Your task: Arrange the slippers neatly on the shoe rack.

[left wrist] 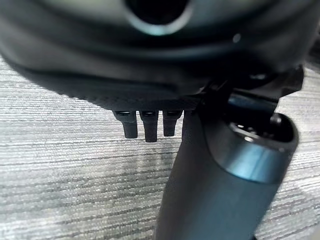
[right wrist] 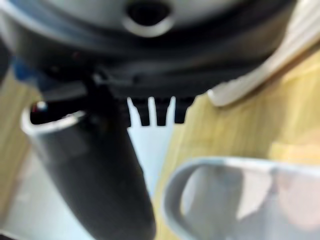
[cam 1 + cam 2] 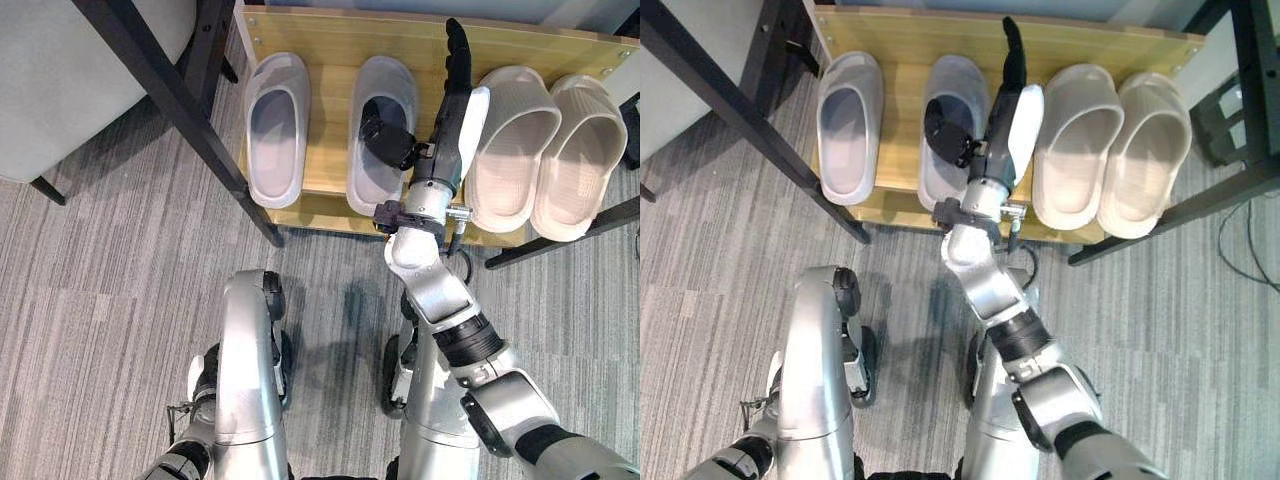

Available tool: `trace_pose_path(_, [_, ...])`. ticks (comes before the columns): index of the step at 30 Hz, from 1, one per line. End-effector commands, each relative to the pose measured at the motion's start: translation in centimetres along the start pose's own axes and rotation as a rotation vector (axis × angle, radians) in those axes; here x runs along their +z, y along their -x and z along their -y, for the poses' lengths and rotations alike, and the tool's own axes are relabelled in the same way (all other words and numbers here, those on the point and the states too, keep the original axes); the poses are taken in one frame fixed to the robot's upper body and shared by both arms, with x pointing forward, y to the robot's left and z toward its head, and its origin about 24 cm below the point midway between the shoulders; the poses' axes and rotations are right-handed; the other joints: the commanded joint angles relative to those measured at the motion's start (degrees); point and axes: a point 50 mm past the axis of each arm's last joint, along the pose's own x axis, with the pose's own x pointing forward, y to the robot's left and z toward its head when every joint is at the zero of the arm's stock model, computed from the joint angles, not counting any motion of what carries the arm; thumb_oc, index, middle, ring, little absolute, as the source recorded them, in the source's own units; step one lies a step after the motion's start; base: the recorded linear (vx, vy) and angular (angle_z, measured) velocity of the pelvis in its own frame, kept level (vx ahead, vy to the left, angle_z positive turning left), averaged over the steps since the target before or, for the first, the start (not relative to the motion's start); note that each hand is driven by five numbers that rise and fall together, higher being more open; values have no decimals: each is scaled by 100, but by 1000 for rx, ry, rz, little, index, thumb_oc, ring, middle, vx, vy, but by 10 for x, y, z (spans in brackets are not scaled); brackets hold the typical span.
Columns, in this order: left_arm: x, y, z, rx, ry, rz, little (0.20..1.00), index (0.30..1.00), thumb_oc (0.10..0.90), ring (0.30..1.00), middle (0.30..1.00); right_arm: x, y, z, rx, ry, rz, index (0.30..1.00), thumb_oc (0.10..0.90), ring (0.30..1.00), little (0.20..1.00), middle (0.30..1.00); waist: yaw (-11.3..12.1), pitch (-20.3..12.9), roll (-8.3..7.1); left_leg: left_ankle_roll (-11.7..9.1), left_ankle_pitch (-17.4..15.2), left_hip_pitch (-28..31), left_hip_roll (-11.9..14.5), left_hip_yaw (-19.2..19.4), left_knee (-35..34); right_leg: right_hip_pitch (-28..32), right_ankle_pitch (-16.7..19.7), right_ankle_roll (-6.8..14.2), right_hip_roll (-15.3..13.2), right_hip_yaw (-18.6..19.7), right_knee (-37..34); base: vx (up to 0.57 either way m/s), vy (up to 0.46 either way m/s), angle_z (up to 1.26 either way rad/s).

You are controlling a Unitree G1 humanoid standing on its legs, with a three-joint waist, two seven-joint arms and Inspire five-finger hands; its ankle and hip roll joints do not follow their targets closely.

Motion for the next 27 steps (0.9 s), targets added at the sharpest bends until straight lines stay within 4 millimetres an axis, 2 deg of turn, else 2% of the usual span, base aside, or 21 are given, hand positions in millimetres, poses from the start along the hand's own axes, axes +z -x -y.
trace_pose_path(1, [-28,11,1,-11,-59,-50,900,900,800,900,900,72,-2,16,-26,-234,327,900,800,900,900,900,243,-197,-78,309,-229,58,-460,-389,-367,92,239,-424,178,590,80,0,0,0])
trace_pose_path(4, [-29,11,1,-8,-59,-51,900,900,800,900,900,70,0,17,-22,-237,322,900,800,900,900,900,238,-197,-75,309,-223,58,-463,-386,-371,92,242,-421,184,593,74,-1,3,-3])
trace_pose_path(10, [-26,9,-2,2,-86,-46,900,900,800,900,900,68,24,16,72,-441,251,900,800,900,900,900,193,-197,-106,294,-199,58,-460,-364,-413,92,252,-440,178,578,33,-2,2,-2])
trace_pose_path(16, [-21,6,-5,15,-91,-22,900,900,800,900,900,65,37,5,144,-487,204,900,800,900,900,900,219,-197,-33,289,-177,58,-466,-382,-454,92,279,-405,214,588,-2,0,0,0])
trace_pose_path(27, [-24,7,-3,20,-101,-41,900,900,800,900,900,56,51,3,174,-565,124,900,800,900,900,900,194,-197,-50,269,-146,58,-446,-367,-488,92,303,-402,226,578,-32,0,0,0])
